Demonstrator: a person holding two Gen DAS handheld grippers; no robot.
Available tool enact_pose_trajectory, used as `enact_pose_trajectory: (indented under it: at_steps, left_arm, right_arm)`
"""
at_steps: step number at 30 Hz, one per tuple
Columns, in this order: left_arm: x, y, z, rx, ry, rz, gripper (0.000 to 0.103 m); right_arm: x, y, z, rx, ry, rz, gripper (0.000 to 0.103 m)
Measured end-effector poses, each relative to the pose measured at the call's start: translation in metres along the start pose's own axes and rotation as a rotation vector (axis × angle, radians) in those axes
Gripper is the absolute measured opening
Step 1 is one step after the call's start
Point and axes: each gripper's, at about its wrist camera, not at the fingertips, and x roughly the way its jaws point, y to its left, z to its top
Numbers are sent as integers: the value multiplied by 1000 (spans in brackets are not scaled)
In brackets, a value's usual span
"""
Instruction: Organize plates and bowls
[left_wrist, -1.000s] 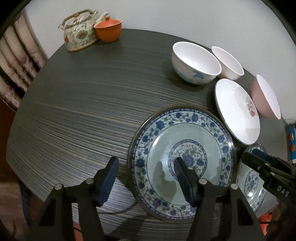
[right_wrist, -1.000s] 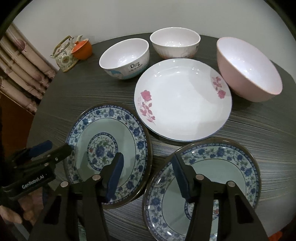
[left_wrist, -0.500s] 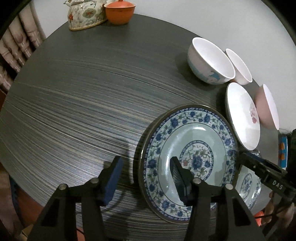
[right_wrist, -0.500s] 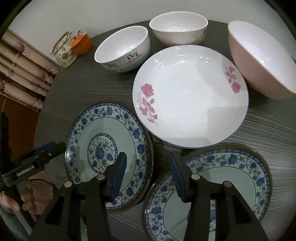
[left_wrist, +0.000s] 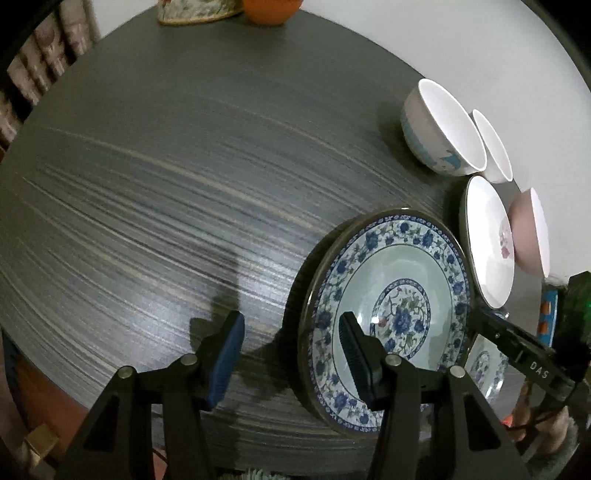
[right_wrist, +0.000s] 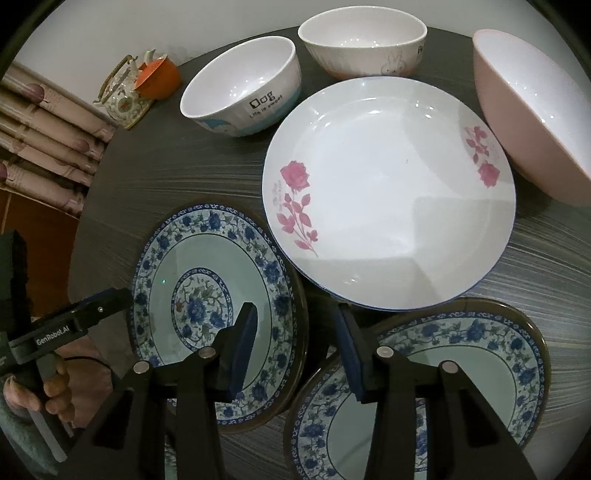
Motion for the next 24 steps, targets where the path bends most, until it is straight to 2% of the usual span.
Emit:
enact_pose_trajectory:
  at_steps: [5, 10, 12, 13, 14, 22, 24]
  left_arm:
    - [3, 10, -3, -13, 25, -19, 54]
    - [3, 4, -5, 14, 16, -28, 54]
    - [2, 2, -5, 25, 15, -32, 48]
    - [4, 2, -5, 26, 20, -34, 40]
    - [5, 1, -5, 24, 23, -35, 38]
    - [11, -4, -3, 29, 32, -28, 38]
    - [13, -7, -4, 32, 32, -32, 33]
  right_arm:
    - [4, 0, 1, 8, 13, 9, 41]
    - [6, 2, 2, 0, 19, 7, 40]
    - [6, 1, 2, 2, 24, 9, 38]
    - [5, 1, 2, 6, 21, 13, 38]
    - [4, 1, 2, 7, 18, 17, 38]
    - [3, -2, 5, 3, 25, 6, 38]
    - [7, -2, 5, -1, 34, 6, 36]
